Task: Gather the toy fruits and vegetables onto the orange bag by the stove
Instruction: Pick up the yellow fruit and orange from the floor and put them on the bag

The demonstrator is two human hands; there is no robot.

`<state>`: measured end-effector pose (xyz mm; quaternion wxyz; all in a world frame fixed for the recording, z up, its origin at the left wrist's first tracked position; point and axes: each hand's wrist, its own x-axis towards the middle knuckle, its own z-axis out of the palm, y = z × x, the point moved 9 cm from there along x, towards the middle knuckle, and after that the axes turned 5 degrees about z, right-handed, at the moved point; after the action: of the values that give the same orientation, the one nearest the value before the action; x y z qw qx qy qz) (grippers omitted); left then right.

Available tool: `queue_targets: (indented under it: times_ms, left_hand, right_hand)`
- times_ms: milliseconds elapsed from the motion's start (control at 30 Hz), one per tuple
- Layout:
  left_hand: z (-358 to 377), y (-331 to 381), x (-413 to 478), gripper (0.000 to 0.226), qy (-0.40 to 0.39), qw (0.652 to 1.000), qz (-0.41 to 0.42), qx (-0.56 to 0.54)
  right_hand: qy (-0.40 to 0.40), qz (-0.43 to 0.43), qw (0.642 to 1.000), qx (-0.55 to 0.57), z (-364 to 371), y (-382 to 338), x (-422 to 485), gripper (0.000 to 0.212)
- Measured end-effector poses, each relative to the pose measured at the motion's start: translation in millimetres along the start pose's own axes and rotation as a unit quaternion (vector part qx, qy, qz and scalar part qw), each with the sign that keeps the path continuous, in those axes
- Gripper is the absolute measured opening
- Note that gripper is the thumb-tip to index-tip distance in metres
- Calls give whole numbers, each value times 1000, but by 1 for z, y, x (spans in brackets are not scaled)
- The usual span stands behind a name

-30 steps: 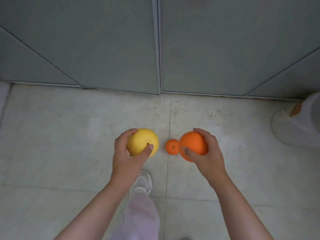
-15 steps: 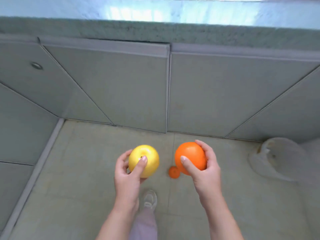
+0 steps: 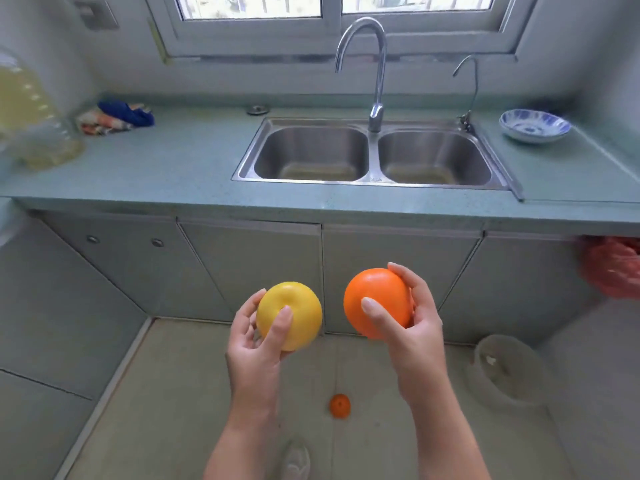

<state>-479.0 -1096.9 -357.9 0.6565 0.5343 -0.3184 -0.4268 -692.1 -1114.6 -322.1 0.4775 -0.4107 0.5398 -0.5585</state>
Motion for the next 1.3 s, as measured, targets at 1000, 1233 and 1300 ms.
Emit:
queue_targets:
  times_ms: [1000,1233,1300]
  left_hand:
    - [-123,302,-110,63,55,969,235,-49]
    - [-269,329,-170,47,161,953,256,-7]
    - [-320,335,-193,47,197,945,261,4]
  right_hand:
    - [-233,-218,947,40,126,-268,-181,56]
    - [-324,-193,925,46,227,-249,-284,53]
    - [-350,-180,918,47,259,-240,-321,52]
